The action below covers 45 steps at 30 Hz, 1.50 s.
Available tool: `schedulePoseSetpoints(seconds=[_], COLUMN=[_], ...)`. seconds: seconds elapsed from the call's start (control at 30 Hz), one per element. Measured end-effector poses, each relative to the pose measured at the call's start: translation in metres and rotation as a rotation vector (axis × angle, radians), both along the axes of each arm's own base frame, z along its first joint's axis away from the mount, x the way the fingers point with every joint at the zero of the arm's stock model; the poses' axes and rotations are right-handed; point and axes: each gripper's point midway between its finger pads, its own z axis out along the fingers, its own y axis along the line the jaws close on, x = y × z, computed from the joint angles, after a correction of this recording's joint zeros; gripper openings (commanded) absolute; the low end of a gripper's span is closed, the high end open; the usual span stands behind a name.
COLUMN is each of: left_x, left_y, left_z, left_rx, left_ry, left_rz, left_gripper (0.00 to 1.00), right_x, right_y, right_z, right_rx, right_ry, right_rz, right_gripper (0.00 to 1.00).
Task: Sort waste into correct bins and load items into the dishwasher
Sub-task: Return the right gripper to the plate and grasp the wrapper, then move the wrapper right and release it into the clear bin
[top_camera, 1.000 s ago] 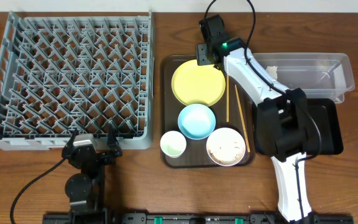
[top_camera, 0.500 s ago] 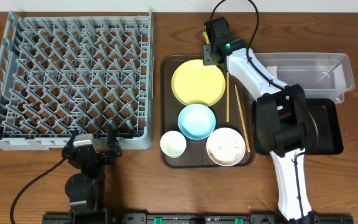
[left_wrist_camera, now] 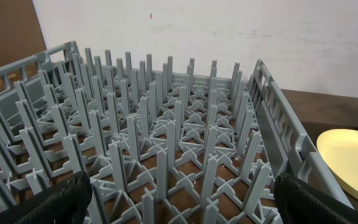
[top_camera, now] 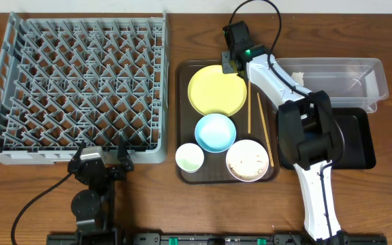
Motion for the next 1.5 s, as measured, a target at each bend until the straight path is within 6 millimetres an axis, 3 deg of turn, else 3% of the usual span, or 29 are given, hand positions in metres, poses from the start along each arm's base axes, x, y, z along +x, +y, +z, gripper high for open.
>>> schedulePoseSetpoints(seconds=[0.27,0.37,0.43,0.53,0.57,0.6,0.67,0.73,0.8,0.9,1.1,1.23,1.33,1.37,1.4,1.43,1.47,1.5], left_x=[0.000,0.000,0.000,0.000,0.000,0.000,0.000,0.000,0.000,0.000,0.000,0.000,0.000,0.000,0.000,0.000,0.000,0.000], left_y=[0.000,0.000,0.000,0.000,0.000,0.000,0.000,0.000,0.000,0.000,0.000,0.000,0.000,0.000,0.000,0.000,0.000,0.000], left_z=[0.000,0.000,0.000,0.000,0.000,0.000,0.000,0.000,0.000,0.000,0.000,0.000,0.000,0.000,0.000,0.000,0.000,0.000], left_rx=[0.000,0.000,0.000,0.000,0.000,0.000,0.000,0.000,0.000,0.000,0.000,0.000,0.000,0.000,0.000,0.000,0.000,0.000], left_ry=[0.000,0.000,0.000,0.000,0.000,0.000,0.000,0.000,0.000,0.000,0.000,0.000,0.000,0.000,0.000,0.000,0.000,0.000], left_rz=[0.000,0.000,0.000,0.000,0.000,0.000,0.000,0.000,0.000,0.000,0.000,0.000,0.000,0.000,0.000,0.000,0.000,0.000], left_gripper=[0.94,0.94,0.94,0.94,0.95,0.94,0.94,0.94,0.94,0.94,0.94,0.94,0.94,0.94,0.94,0.94,0.94,0.94], right_x=[-0.004,-0.011,-0.019,-0.035,-0.038,-0.050,-0.067,-0.082,-0.095,-0.099,-0.101,-0.110,-0.113,-0.115,-0.117,-0.120,-0.122,-0.123], right_y=[-0.002,-0.006,-0.013,-0.040,-0.046,-0.070,-0.102,-0.136,-0.167,-0.193,-0.211,-0.213,-0.214,-0.215,-0.215,-0.215,-0.216,-0.216], right_z=[0.002,0.022,0.057,0.134,0.152,0.191,0.225,0.242,0.240,0.213,0.153,0.130,0.113,0.107,0.102,0.099,0.096,0.095], right_rx=[-0.005,-0.004,0.010,0.065,0.081,0.121,0.165,0.207,0.245,0.279,0.325,0.369,0.401,0.407,0.408,0.406,0.407,0.406], right_ry=[0.014,0.021,0.009,-0.050,-0.070,-0.107,-0.133,-0.141,-0.118,-0.072,0.009,0.036,0.042,0.043,0.050,0.056,0.061,0.062], right_rz=[0.000,-0.003,-0.024,-0.110,-0.133,-0.220,-0.345,-0.507,-0.691,-0.881,-1.096,-1.214,-1.289,-1.306,-1.322,-1.331,-1.346,-1.351], right_gripper=[0.01,0.01,0.01,0.02,0.01,0.01,0.01,0.02,0.02,0.01,0.02,0.01,0.10,0.16,0.37,0.68,0.89,0.99])
